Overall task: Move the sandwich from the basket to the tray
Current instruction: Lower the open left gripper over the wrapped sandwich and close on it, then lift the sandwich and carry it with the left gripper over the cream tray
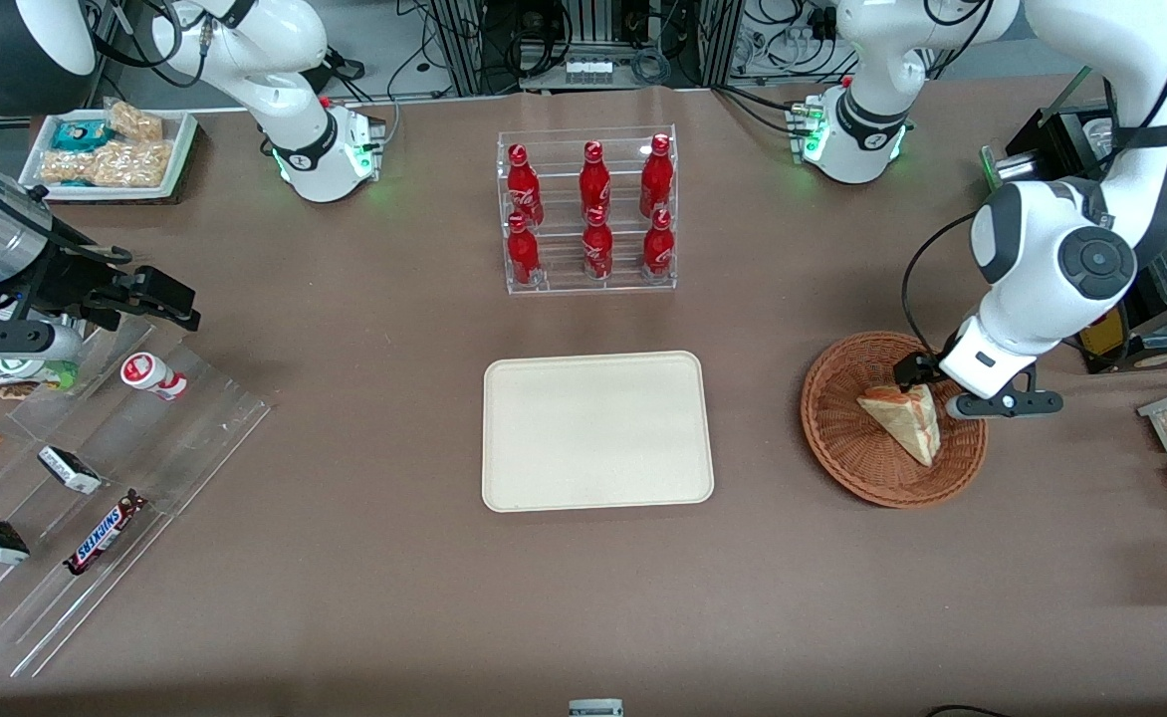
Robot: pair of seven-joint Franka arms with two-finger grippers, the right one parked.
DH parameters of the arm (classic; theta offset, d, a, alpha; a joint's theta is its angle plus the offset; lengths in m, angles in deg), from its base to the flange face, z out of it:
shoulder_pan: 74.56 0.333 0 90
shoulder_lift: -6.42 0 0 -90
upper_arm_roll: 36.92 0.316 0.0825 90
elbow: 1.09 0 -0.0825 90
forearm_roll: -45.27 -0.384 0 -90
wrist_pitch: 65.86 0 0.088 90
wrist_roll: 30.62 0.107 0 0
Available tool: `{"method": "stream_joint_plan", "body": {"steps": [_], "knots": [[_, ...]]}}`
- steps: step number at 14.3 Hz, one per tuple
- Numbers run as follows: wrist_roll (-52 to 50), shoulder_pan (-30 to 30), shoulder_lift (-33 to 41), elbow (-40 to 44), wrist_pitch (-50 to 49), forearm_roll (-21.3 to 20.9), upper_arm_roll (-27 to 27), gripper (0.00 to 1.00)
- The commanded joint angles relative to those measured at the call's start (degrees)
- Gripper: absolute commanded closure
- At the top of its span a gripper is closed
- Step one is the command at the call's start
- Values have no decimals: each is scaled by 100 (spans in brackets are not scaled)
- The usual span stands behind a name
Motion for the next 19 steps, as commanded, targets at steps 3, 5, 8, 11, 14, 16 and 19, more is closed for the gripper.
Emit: {"method": "stream_joint_plan", "body": {"steps": [3,5,8,11,14,16,19], "knots": [[-3359,-20,-402,-63,699,-28,-30,0],[-3786,-20,-613,-54,884,-28,-30,0],[-3787,-2,-877,-10,929,-28,-30,10],[-3734,-2,-861,-19,894,-37,-30,85],[-3620,-37,-685,217,449,-361,-48,95],[-3611,-238,-728,900,-490,-362,-109,95],[-3664,-730,-746,1334,-917,-266,-127,95]]}}
